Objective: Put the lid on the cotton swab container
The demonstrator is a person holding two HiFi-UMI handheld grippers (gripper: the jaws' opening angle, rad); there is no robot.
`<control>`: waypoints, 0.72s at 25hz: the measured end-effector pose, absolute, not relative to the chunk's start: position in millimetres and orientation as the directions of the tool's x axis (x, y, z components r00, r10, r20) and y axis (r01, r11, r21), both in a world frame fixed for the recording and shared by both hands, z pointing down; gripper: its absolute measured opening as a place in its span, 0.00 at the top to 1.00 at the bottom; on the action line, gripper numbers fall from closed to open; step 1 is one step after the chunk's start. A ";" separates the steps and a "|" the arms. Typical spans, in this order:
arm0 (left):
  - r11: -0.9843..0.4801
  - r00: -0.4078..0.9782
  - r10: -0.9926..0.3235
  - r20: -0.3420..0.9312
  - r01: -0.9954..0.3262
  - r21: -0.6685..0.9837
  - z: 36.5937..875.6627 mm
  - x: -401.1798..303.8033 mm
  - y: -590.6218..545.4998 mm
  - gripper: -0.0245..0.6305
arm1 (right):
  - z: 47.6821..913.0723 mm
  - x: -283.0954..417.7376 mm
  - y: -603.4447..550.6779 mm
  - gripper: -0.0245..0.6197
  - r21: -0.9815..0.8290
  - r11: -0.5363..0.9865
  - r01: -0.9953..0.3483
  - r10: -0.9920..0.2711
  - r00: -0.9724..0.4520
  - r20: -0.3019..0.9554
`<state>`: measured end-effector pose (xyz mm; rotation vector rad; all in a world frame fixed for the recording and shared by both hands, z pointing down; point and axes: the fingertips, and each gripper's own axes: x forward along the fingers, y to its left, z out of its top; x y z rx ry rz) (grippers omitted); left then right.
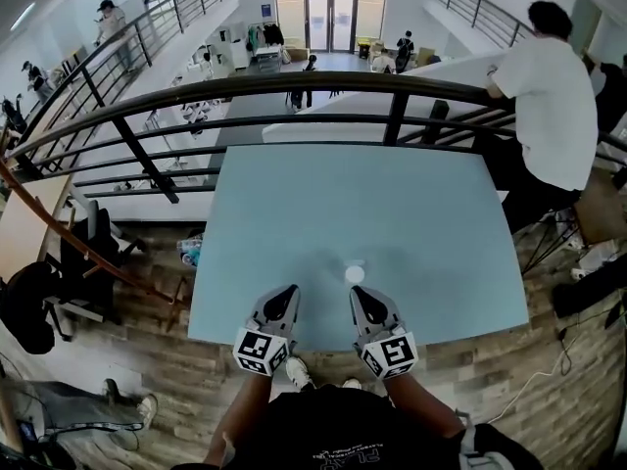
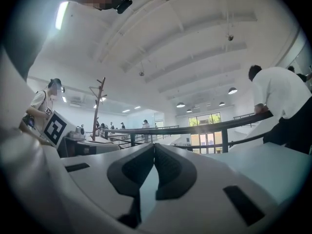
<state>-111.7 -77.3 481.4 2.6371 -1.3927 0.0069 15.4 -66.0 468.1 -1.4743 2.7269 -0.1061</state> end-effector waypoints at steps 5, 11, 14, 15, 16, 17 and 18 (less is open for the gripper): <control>-0.582 0.597 -0.798 0.080 -0.799 0.149 482.6 -129.2 -97.8 0.94 | 470.5 -2.1 -87.6 0.93 -0.067 0.515 -0.855 -0.856 -0.517 0.016; -0.599 0.615 -0.783 0.093 -0.786 0.155 491.9 -144.1 -109.8 0.94 | 479.8 -10.9 -94.7 0.93 -0.064 0.479 -0.876 -0.875 -0.482 0.041; -0.604 0.620 -0.778 0.104 -0.783 0.149 497.1 -154.4 -113.0 0.94 | 482.7 -10.6 -96.0 0.93 -0.051 0.460 -0.886 -0.885 -0.462 0.047; -0.605 0.621 -0.776 0.111 -0.782 0.152 500.0 -156.5 -114.6 0.94 | 483.8 -7.7 -97.4 0.93 -0.049 0.449 -0.892 -0.891 -0.451 0.050; -0.605 0.623 -0.774 0.117 -0.781 0.155 502.5 -157.2 -116.5 0.94 | 485.2 -3.6 -99.3 0.93 -0.049 0.437 -0.898 -0.897 -0.440 0.053; -0.607 0.625 -0.771 0.122 -0.780 0.156 503.9 -156.4 -118.4 0.94 | 486.9 0.6 -101.6 0.93 -0.051 0.427 -0.903 -0.901 -0.429 0.056; -0.610 0.628 -0.768 0.124 -0.777 0.156 504.7 -154.4 -120.0 0.94 | 488.9 4.5 -103.7 0.93 -0.053 0.419 -0.906 -0.905 -0.422 0.059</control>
